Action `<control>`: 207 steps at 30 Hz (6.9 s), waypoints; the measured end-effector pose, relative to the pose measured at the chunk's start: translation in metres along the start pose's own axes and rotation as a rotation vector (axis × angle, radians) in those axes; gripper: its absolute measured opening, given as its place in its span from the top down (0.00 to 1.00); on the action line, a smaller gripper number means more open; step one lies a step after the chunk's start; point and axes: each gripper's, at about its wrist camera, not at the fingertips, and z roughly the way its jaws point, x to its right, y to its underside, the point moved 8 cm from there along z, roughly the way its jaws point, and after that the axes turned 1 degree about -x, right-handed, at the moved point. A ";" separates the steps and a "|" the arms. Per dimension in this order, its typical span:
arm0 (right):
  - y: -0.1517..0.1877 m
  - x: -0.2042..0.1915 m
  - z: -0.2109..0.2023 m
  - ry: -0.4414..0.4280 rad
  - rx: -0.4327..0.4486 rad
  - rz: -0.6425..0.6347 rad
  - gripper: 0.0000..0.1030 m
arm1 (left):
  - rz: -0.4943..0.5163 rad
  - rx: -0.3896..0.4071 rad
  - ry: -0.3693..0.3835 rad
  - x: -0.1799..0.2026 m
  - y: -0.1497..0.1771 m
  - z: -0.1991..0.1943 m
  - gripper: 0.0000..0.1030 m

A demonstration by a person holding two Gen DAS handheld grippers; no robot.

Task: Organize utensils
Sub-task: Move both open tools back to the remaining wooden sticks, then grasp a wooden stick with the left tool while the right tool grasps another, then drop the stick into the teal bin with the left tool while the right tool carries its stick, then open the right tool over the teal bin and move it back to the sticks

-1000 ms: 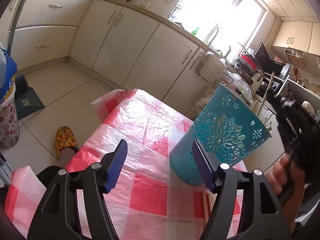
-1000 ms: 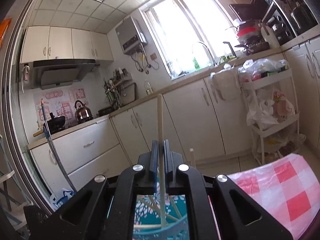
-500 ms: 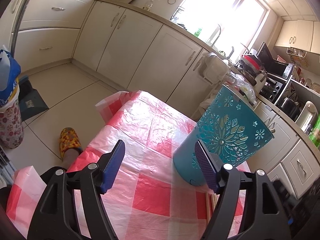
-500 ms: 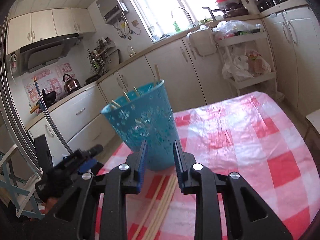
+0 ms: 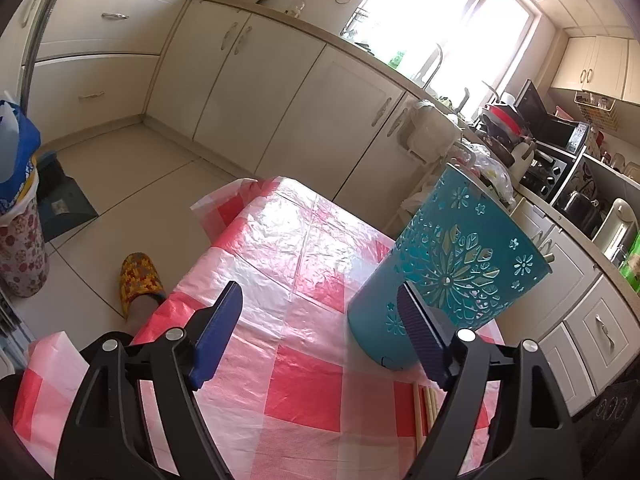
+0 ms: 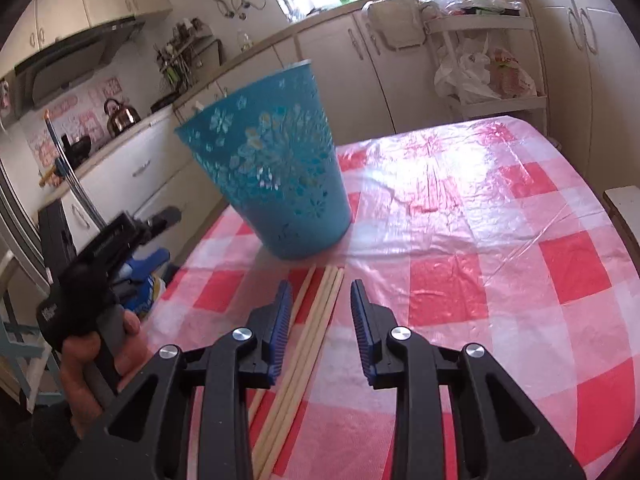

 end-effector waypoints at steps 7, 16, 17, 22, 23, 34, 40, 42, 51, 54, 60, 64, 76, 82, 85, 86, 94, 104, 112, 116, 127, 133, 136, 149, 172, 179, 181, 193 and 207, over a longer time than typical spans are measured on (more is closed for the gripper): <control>0.021 -0.007 0.021 0.050 -0.146 -0.090 0.84 | 0.000 -0.003 -0.001 0.000 0.000 0.002 0.26; 0.025 -0.005 0.036 0.130 -0.213 -0.156 0.86 | 0.001 -0.006 0.001 0.002 0.001 0.003 0.25; 0.026 -0.003 0.037 0.140 -0.221 -0.161 0.88 | 0.001 -0.006 0.002 0.002 0.002 0.003 0.25; 0.025 -0.006 0.040 0.166 -0.237 -0.219 0.90 | 0.003 -0.007 0.002 0.003 0.002 0.004 0.25; 0.025 -0.006 0.041 0.170 -0.240 -0.228 0.90 | 0.003 -0.006 0.001 0.003 0.002 0.004 0.24; 0.028 -0.003 0.033 0.175 -0.247 -0.240 0.90 | 0.001 -0.006 -0.003 0.000 0.002 0.005 0.22; 0.030 0.001 0.027 0.184 -0.253 -0.237 0.90 | 0.002 -0.007 -0.004 0.000 0.002 0.005 0.21; 0.030 0.002 0.027 0.186 -0.255 -0.236 0.90 | 0.002 -0.007 -0.004 0.000 0.002 0.005 0.21; 0.027 0.001 0.032 0.195 -0.251 -0.240 0.90 | 0.002 -0.008 -0.007 -0.001 0.003 0.006 0.20; 0.029 0.002 0.031 0.191 -0.245 -0.241 0.90 | 0.004 -0.010 -0.011 -0.001 0.004 0.006 0.20; 0.028 0.009 0.025 0.190 -0.238 -0.217 0.93 | 0.098 -0.166 -0.011 0.016 0.023 0.022 0.19; 0.027 0.017 0.021 0.182 -0.231 -0.191 0.93 | 0.215 -0.290 -0.014 0.038 0.050 0.027 0.19; 0.024 0.020 0.022 0.155 -0.241 -0.192 0.93 | 0.527 -0.441 -0.110 0.081 0.098 0.040 0.29; 0.023 0.018 0.024 0.150 -0.251 -0.222 0.89 | 0.588 -0.475 -0.106 0.091 0.108 0.043 0.36; 0.022 0.016 0.026 0.154 -0.255 -0.240 0.89 | 0.629 -0.489 -0.104 0.098 0.111 0.043 0.41; 0.022 0.016 0.027 0.152 -0.257 -0.244 0.89 | 0.643 -0.497 -0.104 0.100 0.112 0.042 0.46; 0.022 0.014 0.028 0.153 -0.262 -0.272 0.89 | 0.704 -0.531 -0.072 0.110 0.116 0.035 0.77; 0.019 0.027 0.022 0.074 -0.234 -0.105 0.94 | 0.580 -0.501 0.040 0.106 0.097 0.010 0.96; 0.008 0.030 0.007 0.029 -0.099 0.001 0.94 | 0.457 0.002 0.258 0.127 -0.032 -0.081 0.96; 0.009 0.025 0.007 0.022 -0.101 -0.017 0.94 | 0.411 0.229 0.261 0.152 -0.102 -0.096 0.96; 0.009 0.026 0.007 0.007 -0.098 -0.016 0.94 | 0.316 0.365 0.196 0.180 -0.159 -0.022 0.95; 0.008 0.026 0.005 0.010 -0.085 -0.014 0.94 | 0.343 0.312 0.145 0.157 -0.127 -0.002 0.95; 0.007 0.027 0.003 0.014 -0.075 -0.014 0.94 | 0.380 0.264 0.135 0.152 -0.105 0.005 0.95; -0.014 0.026 -0.028 -0.049 0.104 0.024 0.94 | 0.411 0.307 -0.013 0.090 -0.049 -0.061 0.37; -0.219 -0.058 -0.086 -0.279 0.875 -0.003 0.94 | 0.110 0.181 -0.059 0.005 -0.008 -0.059 0.27; -0.209 -0.055 -0.042 -0.273 0.783 -0.044 0.91 | 0.079 0.165 -0.061 -0.001 -0.007 -0.055 0.26; -0.198 -0.052 -0.033 -0.265 0.741 -0.056 0.77 | 0.080 0.164 -0.060 -0.001 -0.007 -0.054 0.26; -0.095 -0.007 -0.050 -0.071 0.427 -0.007 0.35 | 0.084 0.164 -0.075 -0.001 -0.008 -0.054 0.24; 0.023 0.000 0.023 0.126 -0.180 -0.222 0.65 | 0.254 -0.031 -0.071 0.037 0.019 -0.033 0.21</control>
